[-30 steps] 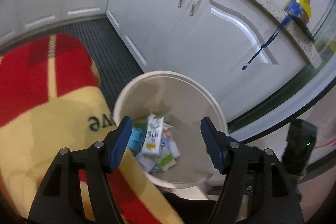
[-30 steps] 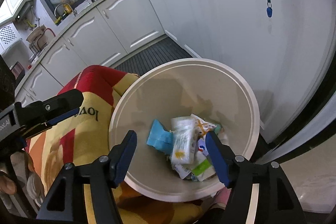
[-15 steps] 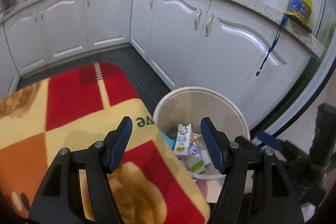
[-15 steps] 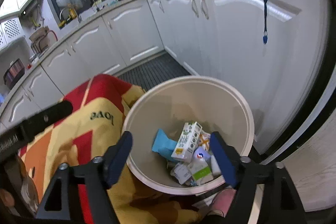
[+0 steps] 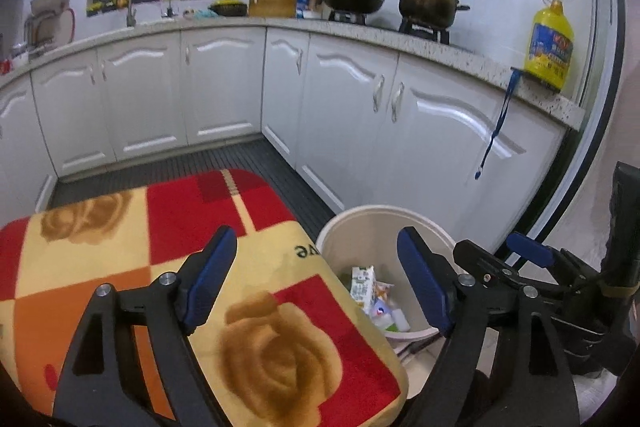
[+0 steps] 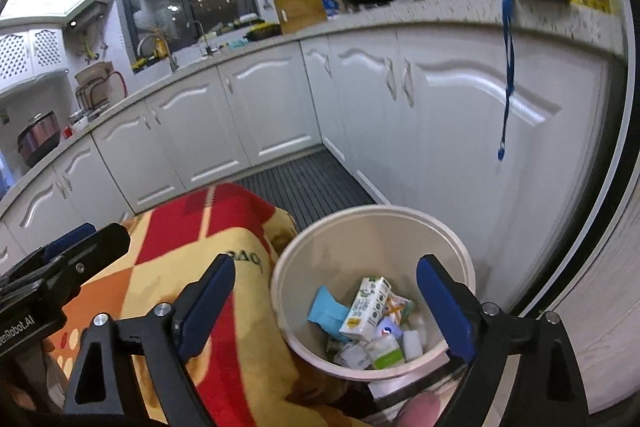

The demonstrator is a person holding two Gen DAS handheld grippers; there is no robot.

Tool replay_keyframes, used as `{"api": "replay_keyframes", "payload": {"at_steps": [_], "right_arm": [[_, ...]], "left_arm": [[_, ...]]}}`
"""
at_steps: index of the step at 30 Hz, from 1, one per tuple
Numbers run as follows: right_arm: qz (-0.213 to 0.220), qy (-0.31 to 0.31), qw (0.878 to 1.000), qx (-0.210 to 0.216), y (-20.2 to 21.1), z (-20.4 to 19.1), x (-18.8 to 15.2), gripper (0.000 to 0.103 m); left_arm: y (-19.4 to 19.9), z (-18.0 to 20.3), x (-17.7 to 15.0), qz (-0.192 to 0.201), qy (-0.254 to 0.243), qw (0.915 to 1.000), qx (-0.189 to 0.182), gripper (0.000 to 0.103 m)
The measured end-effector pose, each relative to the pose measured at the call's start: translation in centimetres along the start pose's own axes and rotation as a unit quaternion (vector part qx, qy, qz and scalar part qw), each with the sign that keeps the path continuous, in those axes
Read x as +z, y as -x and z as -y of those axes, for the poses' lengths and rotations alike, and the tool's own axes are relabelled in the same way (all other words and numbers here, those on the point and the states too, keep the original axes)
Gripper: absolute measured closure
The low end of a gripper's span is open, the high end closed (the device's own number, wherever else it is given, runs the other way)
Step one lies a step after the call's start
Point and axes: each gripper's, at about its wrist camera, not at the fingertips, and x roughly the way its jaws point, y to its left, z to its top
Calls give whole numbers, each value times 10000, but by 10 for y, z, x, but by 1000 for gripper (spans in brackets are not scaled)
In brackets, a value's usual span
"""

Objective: Collect trash

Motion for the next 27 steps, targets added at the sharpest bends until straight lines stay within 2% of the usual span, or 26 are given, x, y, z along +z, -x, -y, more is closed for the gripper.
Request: {"api": "replay_keyframes", "payload": {"at_steps": [14,27], "right_arm": [[556,219,9980,225,38,-35,5,2],[735,402,9960,296,51,-45,3,1]], "left_arm": [[58,-23,-3,469,-18,9972,588,21],[77,-31,-3,630,71,9958,656,21]]}}
